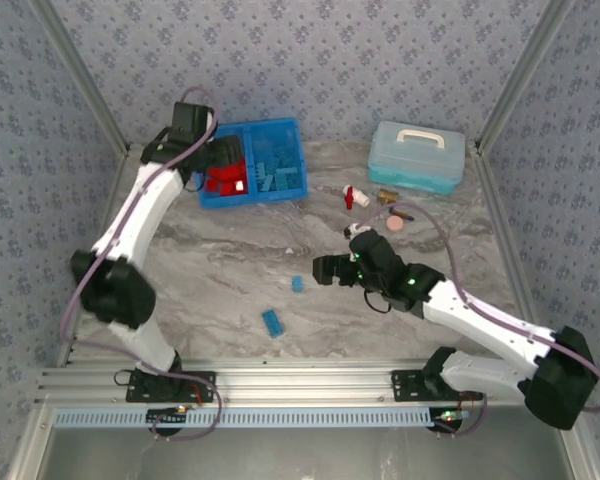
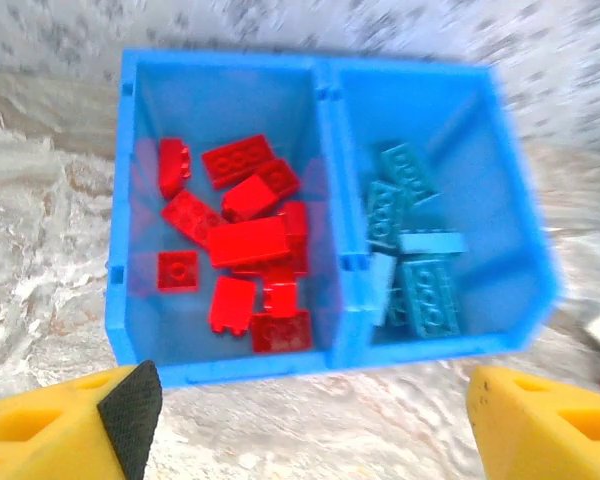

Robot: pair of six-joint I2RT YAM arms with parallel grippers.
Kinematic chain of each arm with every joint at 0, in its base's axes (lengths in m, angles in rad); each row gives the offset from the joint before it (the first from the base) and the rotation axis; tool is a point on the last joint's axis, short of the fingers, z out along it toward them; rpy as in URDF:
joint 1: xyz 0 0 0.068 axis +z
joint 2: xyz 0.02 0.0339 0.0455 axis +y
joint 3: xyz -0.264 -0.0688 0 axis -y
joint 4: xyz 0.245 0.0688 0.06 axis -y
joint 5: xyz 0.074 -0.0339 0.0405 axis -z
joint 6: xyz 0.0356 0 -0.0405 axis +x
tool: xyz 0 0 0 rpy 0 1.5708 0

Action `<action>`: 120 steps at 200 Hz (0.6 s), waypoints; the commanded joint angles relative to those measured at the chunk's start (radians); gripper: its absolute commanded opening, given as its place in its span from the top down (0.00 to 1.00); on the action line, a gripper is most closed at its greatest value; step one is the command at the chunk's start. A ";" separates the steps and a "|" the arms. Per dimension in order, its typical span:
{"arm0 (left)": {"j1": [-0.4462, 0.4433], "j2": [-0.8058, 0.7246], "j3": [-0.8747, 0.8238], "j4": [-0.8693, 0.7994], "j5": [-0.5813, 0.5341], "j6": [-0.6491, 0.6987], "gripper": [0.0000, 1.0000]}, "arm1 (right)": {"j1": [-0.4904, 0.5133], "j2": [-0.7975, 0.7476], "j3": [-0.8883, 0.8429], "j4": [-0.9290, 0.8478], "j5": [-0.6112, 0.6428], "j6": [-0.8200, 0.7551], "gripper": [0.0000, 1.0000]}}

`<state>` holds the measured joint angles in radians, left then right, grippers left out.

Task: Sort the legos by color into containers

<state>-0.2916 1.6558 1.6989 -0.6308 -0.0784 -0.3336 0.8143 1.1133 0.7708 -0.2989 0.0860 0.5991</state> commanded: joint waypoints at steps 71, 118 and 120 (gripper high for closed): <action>-0.232 -0.651 -0.541 -0.020 0.050 -0.024 0.07 | 0.122 0.506 0.278 0.005 0.051 0.003 0.08; -0.233 -0.733 -0.591 -0.226 0.049 0.049 0.02 | 0.142 0.710 0.446 -0.096 0.112 0.056 0.32; -0.233 -0.736 -0.594 -0.226 0.050 0.052 0.02 | 0.143 0.714 0.450 -0.098 0.113 0.060 0.32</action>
<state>-0.5198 0.9668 1.1152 -0.7464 -0.0380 -0.3347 0.9482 1.7699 1.1454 -0.3122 0.1360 0.6147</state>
